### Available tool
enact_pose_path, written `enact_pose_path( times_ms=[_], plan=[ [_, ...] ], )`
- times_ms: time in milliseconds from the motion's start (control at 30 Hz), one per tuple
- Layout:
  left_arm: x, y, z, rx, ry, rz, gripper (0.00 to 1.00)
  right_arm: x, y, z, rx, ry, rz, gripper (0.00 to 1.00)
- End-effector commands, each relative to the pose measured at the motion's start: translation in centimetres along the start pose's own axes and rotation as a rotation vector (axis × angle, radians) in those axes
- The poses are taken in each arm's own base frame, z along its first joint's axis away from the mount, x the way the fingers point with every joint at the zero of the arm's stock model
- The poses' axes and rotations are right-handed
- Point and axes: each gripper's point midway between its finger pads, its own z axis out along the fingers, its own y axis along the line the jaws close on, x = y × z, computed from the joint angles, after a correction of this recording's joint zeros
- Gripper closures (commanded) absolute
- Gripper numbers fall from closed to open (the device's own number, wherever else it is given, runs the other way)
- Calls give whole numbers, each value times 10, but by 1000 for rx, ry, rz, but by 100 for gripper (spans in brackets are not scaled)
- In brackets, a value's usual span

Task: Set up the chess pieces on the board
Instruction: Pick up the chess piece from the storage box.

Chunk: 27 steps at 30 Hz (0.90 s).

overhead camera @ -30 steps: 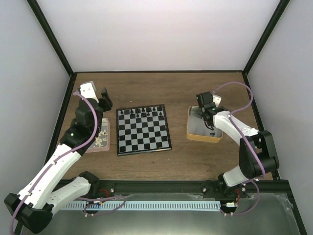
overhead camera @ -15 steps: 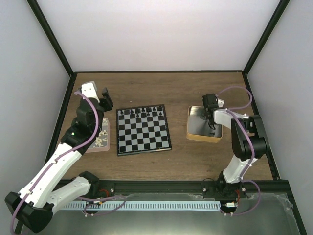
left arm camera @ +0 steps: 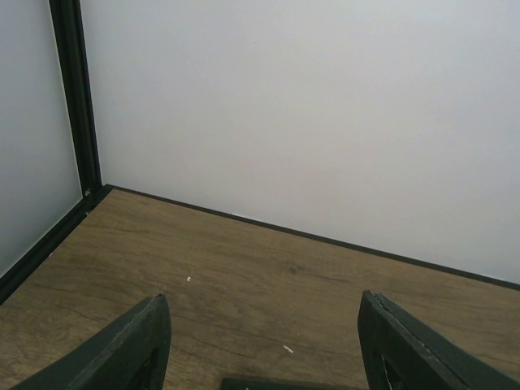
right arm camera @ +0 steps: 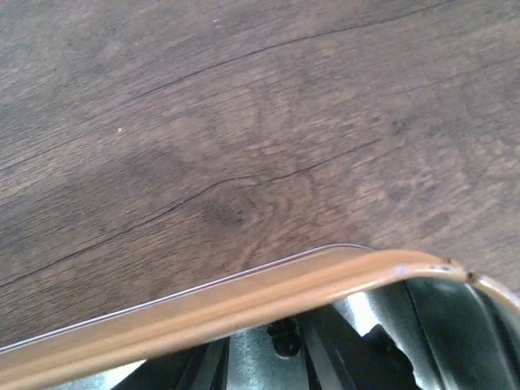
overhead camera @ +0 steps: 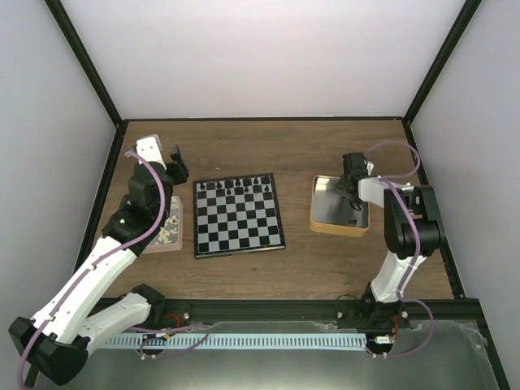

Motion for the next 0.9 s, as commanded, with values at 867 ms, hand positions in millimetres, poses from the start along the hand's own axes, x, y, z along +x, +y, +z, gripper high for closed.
enact_pose_path(
  times_ms=[867],
  plan=[
    [3,-7,4,34,12,-19,35,58,117,-143,-492,156,-182,96]
  ],
)
